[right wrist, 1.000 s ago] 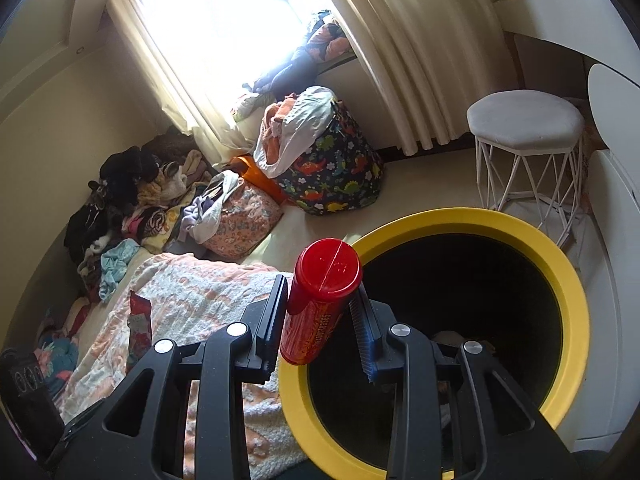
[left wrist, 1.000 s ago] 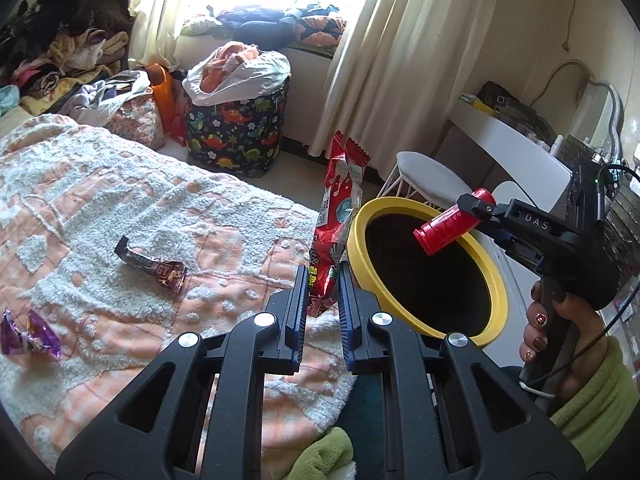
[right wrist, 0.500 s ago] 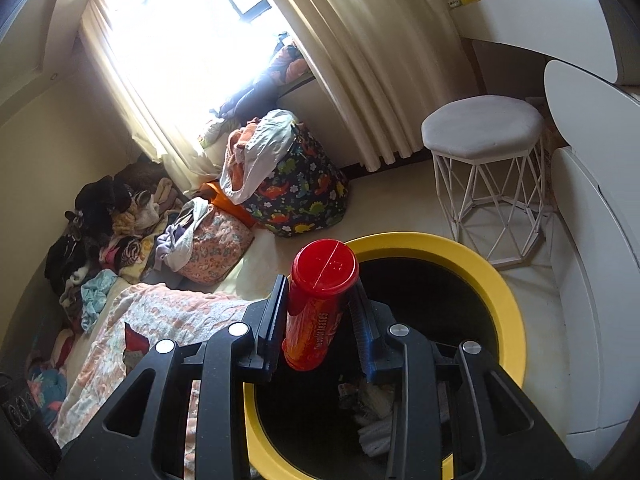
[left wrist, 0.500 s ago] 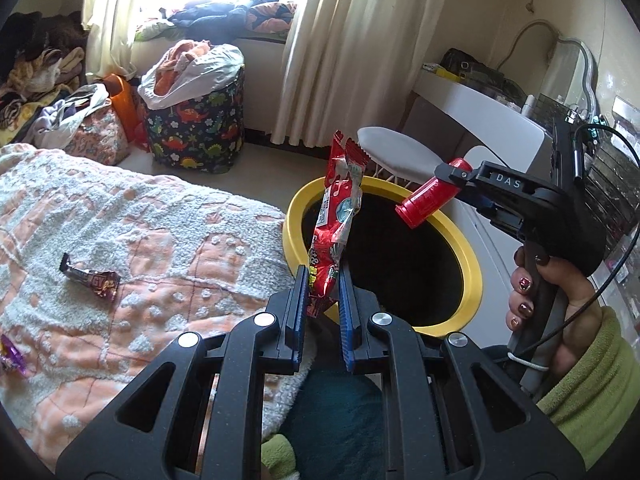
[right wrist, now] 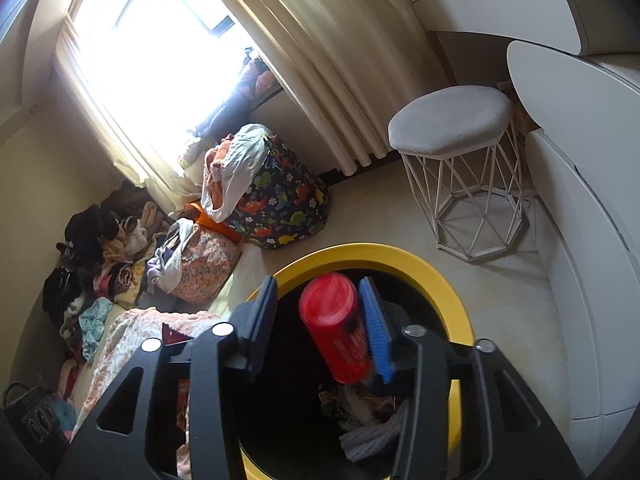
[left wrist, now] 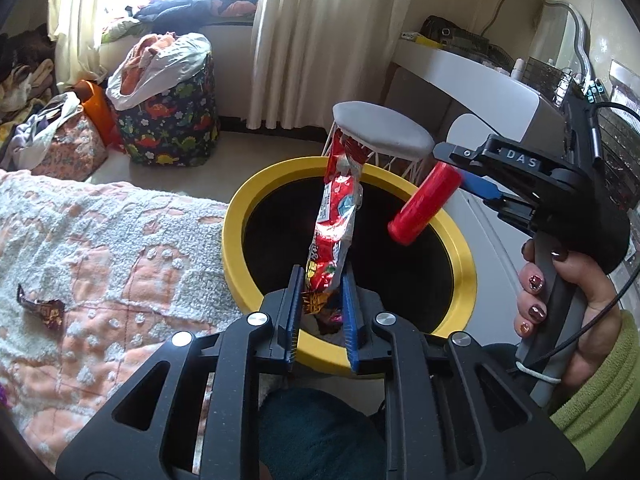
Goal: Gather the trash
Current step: 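Open both tools to drop the red tube and wrapper into the bin, then move both open tools back over the chocolate and purple wrappers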
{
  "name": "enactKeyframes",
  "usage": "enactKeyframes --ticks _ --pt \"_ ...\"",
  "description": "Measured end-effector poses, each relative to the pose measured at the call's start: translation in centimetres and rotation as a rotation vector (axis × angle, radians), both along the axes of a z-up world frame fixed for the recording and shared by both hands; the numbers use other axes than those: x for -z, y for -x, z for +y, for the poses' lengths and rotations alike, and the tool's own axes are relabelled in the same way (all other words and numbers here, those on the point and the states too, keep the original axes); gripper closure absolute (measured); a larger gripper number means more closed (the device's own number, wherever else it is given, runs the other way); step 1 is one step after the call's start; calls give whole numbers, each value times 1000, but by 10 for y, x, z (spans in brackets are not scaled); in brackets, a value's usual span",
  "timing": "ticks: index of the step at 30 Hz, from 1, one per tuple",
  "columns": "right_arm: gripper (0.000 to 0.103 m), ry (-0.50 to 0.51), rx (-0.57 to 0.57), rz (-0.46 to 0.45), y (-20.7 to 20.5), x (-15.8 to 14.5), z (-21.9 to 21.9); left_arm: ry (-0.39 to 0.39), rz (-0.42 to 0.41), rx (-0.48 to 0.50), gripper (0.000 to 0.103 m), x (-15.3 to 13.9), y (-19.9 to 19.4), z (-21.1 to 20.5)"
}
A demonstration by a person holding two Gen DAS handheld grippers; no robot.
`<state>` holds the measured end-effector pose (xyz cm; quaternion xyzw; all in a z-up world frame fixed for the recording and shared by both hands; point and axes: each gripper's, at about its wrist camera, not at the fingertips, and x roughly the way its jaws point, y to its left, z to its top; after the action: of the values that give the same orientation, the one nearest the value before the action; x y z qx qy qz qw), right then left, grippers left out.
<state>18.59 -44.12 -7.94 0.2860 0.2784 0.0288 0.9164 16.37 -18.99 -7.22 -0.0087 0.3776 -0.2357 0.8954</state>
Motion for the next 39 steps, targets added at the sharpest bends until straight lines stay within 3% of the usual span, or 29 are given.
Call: enactKeyframes --ticks 2,3,5,7,21,39 --pt "48 2 6 -6 2 -3 1 8 -4 0 65 -1 -6 -2" --pt "46 4 4 -4 2 -3 2 8 -11 -9 48 -2 -8 -2" --pt "43 2 -5 -5 2 -2 2 21 -23 -30 35 -4 -9 1" --pt "42 10 -25 -10 1 -4 6 27 -34 -54 13 -6 -7 6" --pt "34 121 -238 -83 0 -29 70 36 -90 -212 11 -23 11 61" --pt "34 212 -527 -87 5 -26 181 48 -96 -503 11 -24 32 172"
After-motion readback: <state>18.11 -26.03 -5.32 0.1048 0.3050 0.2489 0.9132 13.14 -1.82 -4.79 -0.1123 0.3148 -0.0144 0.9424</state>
